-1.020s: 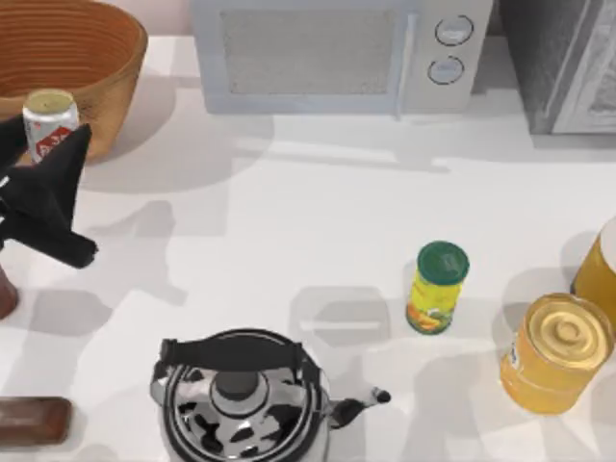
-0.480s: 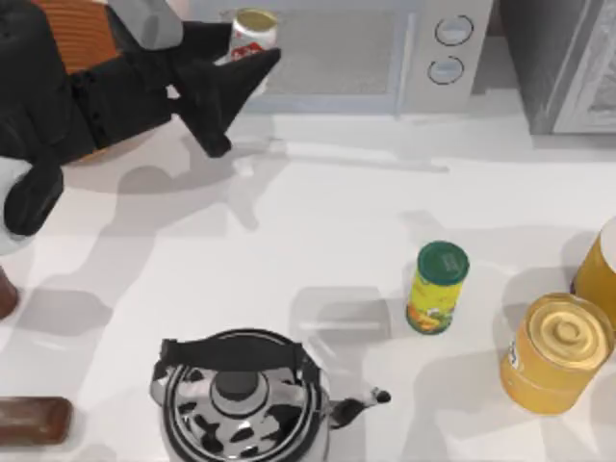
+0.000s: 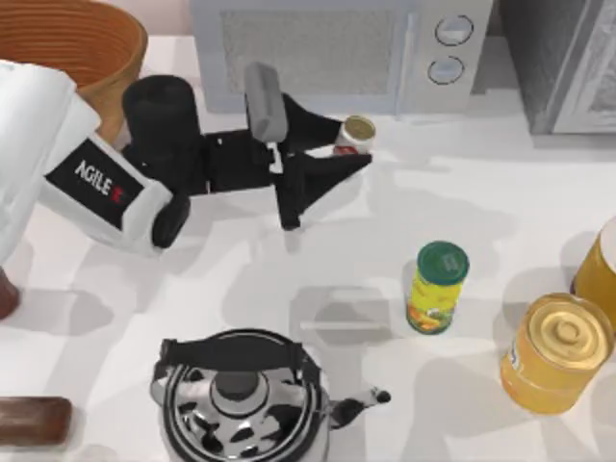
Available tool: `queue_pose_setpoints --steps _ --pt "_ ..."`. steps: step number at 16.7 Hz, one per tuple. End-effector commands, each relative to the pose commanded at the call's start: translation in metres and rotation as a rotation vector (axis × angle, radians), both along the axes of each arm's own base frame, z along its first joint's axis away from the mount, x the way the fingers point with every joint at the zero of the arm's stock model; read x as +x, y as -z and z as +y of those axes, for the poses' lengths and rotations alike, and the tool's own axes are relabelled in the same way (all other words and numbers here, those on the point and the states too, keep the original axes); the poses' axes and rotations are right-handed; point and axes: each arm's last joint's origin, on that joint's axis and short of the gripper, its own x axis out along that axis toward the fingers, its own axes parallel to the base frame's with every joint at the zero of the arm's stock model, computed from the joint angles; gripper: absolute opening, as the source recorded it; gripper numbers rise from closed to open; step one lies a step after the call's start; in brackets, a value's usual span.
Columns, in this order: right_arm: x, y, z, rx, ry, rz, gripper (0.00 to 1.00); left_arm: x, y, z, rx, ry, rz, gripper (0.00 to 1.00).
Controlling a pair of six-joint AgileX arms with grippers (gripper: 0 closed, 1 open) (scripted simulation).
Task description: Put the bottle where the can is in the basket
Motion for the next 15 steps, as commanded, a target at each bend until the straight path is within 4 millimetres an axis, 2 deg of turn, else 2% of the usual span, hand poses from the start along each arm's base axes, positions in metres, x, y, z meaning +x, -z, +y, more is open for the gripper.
queue_pose_setpoints --steps 3,6,12,15 --pt "0.000 0.000 0.000 0.000 0.000 0.000 1.00 0.003 0.043 -0.013 0.002 0.095 0.003 0.00" --pt "0.000 0.000 0.000 0.000 0.000 0.000 1.00 0.003 0.066 -0.019 0.004 0.143 0.006 0.00" --pt "0.000 0.000 0.000 0.000 0.000 0.000 1.00 0.003 0.068 -0.020 0.004 0.147 0.006 0.00" --pt "0.000 0.000 0.000 0.000 0.000 0.000 1.00 0.003 0.068 -0.020 0.004 0.147 0.006 0.23"
